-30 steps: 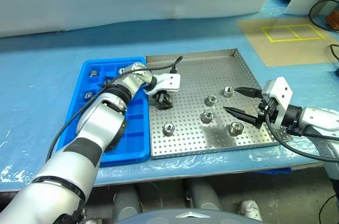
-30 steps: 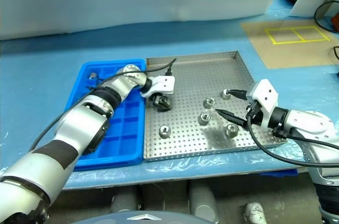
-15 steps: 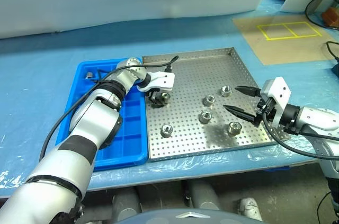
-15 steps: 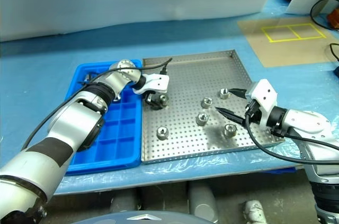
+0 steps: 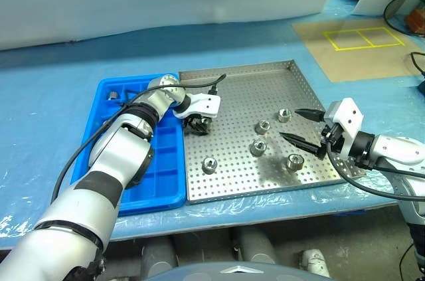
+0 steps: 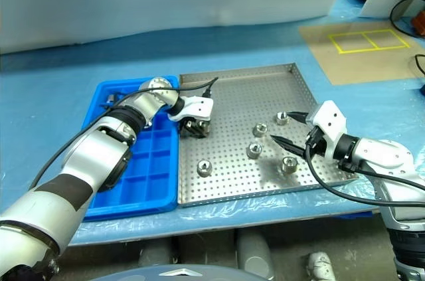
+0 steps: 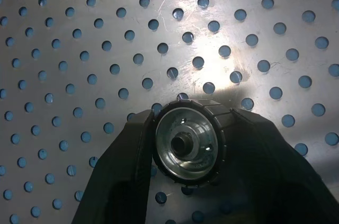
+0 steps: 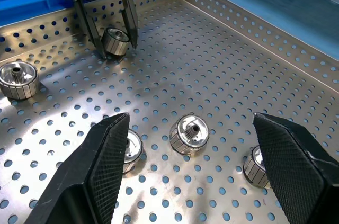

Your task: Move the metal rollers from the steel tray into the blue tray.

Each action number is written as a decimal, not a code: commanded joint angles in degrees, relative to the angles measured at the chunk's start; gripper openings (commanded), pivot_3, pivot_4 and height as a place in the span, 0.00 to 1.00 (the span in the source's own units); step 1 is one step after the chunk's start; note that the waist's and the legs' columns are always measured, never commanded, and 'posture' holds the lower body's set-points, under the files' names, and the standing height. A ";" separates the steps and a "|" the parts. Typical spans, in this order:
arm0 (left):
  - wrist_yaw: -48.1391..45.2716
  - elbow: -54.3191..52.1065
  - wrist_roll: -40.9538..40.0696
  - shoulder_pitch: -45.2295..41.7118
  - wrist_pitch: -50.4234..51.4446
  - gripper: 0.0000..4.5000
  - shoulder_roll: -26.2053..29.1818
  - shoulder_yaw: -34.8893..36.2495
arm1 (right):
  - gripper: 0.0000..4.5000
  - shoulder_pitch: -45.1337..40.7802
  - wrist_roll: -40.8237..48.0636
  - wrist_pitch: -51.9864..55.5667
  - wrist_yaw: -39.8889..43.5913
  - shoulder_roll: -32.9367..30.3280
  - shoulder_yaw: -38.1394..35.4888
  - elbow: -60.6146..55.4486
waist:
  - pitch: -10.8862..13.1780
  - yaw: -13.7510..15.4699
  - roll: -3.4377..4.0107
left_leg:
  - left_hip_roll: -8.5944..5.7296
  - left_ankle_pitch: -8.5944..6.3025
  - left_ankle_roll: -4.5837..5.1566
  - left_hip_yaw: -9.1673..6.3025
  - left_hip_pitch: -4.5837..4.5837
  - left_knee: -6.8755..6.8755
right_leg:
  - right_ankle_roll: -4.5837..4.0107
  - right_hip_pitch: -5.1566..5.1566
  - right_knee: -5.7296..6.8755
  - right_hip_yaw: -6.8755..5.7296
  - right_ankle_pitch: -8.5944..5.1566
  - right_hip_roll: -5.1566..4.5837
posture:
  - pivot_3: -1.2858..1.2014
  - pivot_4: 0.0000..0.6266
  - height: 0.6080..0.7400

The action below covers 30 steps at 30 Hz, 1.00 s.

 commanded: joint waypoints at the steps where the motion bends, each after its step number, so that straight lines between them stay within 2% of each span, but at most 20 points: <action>1: 0.65 2.09 1.19 1.76 1.42 0.43 1.02 -0.55 | 0.86 -1.18 -0.03 -1.30 -0.07 0.31 0.10 -0.69 | 0.00 0.00 0.00 | 0.00 0.00 0.00 0.00 0.00 0.00 | 0.00 0.00 0.00 0.00 0.00 0.00 | 0.32 0.24 1.00; 4: -0.16 1.62 -0.93 0.40 1.05 0.43 1.16 1.50 | 0.86 -2.06 -0.02 -1.48 0.10 0.52 0.66 -0.37 | 0.00 -0.01 0.00 | 0.00 0.00 0.00 0.01 0.01 0.00 | 0.00 0.00 0.00 0.00 0.00 0.00 | 0.33 0.24 1.00; 10: -10.03 -0.44 -10.93 -6.11 4.77 0.43 3.30 11.28 | 0.86 -8.72 -0.31 -2.67 3.11 0.36 3.83 3.42 | 0.08 0.39 -0.08 | 0.02 0.04 0.03 -0.01 -0.16 -0.01 | -0.08 -0.28 0.00 0.04 0.07 -0.01 | 0.36 0.24 1.00; 16: -15.06 -2.58 -12.87 -7.87 4.91 0.43 9.68 13.32 | 0.86 -18.06 -2.57 -6.19 7.32 2.37 10.04 10.95 | 0.08 1.50 -0.08 | 0.04 0.11 0.22 -0.01 -0.18 -0.19 | -0.09 -0.29 -0.11 0.04 0.07 -0.04 | 0.40 0.24 1.00; 20: -20.26 -6.20 -15.76 -6.91 7.21 0.43 15.41 15.43 | 0.86 -25.70 -4.41 -9.68 11.23 6.47 15.25 17.98 | 0.20 2.76 -0.10 | 0.07 0.14 0.18 -0.01 -0.20 -0.24 | -0.10 -0.34 -0.07 -0.03 0.07 -0.04 | 0.45 0.24 1.00; 25: -21.52 -19.08 -21.80 0.30 15.39 0.43 23.86 15.88 | 0.86 -33.96 -6.22 -14.34 16.19 13.28 20.65 26.90 | 0.23 5.07 -0.07 | 0.15 0.18 0.11 0.03 -0.20 -0.25 | -0.13 -0.49 0.23 -0.09 0.06 -0.03 | 0.51 0.24 1.00; 27: -21.52 -28.21 -24.60 6.54 20.74 0.43 28.53 16.83 | 0.86 -36.81 -6.87 -16.35 18.62 16.59 22.99 30.10 | 0.24 6.28 -0.07 | 0.14 0.20 0.07 0.07 -0.31 -0.18 | -0.52 -0.85 0.88 -0.11 -0.17 -0.14 | 0.54 0.24 1.00; 30: -21.28 -43.51 -28.90 17.61 30.21 0.43 35.09 20.45 | 0.86 -40.18 -7.99 -19.49 22.14 21.16 26.06 34.31 | 0.24 7.43 -0.07 | 0.38 0.41 -0.28 -0.01 -0.60 -0.20 | -0.57 -1.22 1.12 -0.25 -0.20 -0.08 | 0.57 0.24 1.00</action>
